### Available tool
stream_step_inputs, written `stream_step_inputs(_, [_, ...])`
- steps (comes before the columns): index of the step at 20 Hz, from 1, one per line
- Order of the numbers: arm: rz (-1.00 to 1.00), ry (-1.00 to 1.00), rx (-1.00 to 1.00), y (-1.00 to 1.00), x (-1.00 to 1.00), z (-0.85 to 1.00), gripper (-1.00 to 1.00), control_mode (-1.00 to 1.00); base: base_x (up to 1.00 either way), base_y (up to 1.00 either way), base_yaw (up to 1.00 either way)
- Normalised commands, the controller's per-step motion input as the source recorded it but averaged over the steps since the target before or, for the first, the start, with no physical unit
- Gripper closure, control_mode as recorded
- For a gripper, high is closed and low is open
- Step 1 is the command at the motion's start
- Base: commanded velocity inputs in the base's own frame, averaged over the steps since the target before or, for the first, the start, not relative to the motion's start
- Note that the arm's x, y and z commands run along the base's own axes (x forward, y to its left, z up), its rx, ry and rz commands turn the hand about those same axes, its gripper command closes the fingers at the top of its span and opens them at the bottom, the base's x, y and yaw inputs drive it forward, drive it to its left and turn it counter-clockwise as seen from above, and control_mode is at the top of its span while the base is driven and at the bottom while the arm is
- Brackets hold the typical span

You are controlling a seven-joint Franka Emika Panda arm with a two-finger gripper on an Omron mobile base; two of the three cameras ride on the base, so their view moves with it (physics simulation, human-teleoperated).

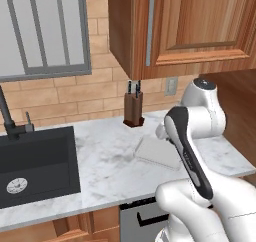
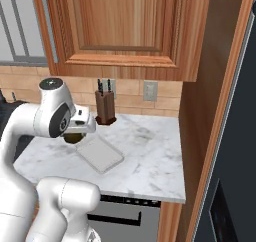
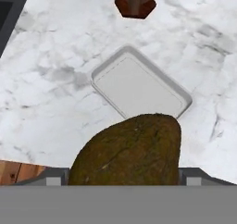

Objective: Take the eggplant and avocado out of the freezer and place them in the tupperware container on the counter. Then put the tupperware containing the vegetables back in the freezer.

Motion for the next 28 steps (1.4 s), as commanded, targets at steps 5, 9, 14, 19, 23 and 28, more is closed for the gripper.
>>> stream_step_inputs(5, [0.06,0.1,0.0,0.09,0.47,-0.81,1.0,-1.0,0.0,0.0,0.0])
stream_step_inputs(9, [0.0,0.07,0.0,0.04,0.74,-0.73,1.0,-1.0,0.0,0.0,0.0])
stream_step_inputs(14, [0.0,0.05,0.0,0.0,0.72,-0.51,1.0,-1.0,0.0,0.0,0.0])
stream_step_inputs(19, [0.0,0.07,0.0,0.0,0.54,-0.31,1.0,-1.0,0.0,0.0,0.0])
stream_step_inputs(23, [0.0,0.05,0.0,0.0,0.38,-0.27,1.0,-1.0,0.0,0.0,0.0])
stream_step_inputs(28, [0.0,0.0,0.0,0.0,0.26,-0.33,1.0,-1.0,0.0,0.0,0.0])
